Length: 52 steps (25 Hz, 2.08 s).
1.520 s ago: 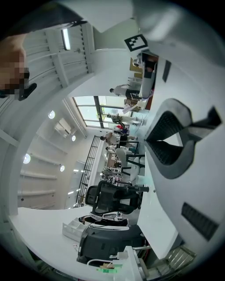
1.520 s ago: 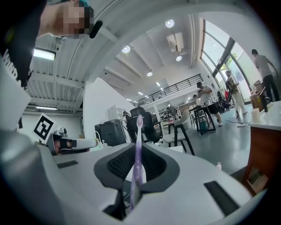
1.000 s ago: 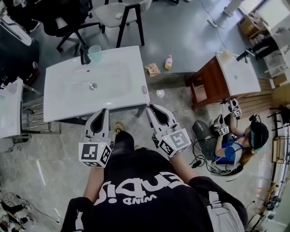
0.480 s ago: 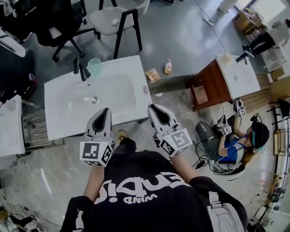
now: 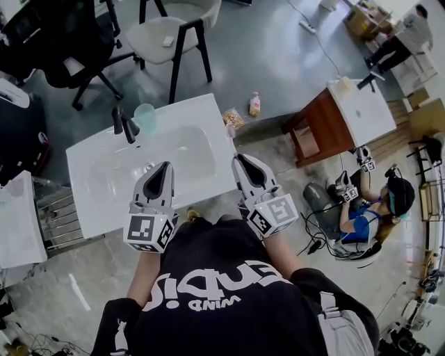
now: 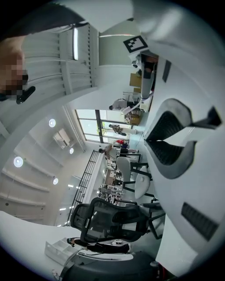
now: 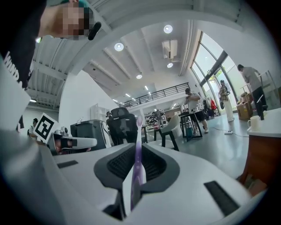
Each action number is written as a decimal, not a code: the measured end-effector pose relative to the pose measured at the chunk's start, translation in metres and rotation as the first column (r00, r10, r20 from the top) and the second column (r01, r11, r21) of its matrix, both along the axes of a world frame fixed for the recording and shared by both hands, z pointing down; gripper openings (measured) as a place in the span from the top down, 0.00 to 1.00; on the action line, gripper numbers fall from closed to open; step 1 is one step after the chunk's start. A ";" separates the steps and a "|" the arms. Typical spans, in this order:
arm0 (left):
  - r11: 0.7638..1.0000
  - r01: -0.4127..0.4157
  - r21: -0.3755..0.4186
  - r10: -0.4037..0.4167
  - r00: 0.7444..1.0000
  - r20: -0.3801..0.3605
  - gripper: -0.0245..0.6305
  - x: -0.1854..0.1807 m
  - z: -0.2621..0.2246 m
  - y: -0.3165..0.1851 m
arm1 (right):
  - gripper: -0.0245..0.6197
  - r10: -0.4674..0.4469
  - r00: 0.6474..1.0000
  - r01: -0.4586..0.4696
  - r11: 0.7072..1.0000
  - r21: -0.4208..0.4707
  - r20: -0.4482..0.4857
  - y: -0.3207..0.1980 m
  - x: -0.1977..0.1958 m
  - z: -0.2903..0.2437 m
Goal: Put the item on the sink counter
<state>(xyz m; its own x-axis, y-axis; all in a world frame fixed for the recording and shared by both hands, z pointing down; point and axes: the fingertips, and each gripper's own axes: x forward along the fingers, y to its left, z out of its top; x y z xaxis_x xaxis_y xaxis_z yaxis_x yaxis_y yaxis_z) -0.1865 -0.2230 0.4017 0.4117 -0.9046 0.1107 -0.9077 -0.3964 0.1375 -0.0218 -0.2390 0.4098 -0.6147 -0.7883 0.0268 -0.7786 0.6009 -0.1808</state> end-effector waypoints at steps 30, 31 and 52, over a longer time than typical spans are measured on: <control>0.999 0.021 -0.026 -0.021 1.000 -0.017 0.93 0.027 0.000 -0.043 | 0.87 -0.039 0.998 0.037 0.998 -0.047 -0.046 -0.061 0.009 0.021; 0.999 0.020 -0.025 -0.020 1.000 -0.015 0.93 0.028 -0.001 -0.043 | 0.87 -0.039 0.998 0.036 0.998 -0.054 -0.052 -0.063 0.010 0.026; 0.999 0.033 -0.031 -0.033 0.999 0.008 0.93 0.036 0.005 -0.048 | 0.87 -0.070 0.982 0.022 0.965 -0.260 -0.177 -0.096 0.007 0.141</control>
<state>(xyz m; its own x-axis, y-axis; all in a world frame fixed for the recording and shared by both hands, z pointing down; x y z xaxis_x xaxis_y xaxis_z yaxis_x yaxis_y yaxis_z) -0.1508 -0.2711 0.4066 0.3805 -0.9138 0.1423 -0.9215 -0.3615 0.1422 -0.0146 -0.3351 0.5510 -0.6156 -0.7112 0.3393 -0.7854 0.5890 -0.1904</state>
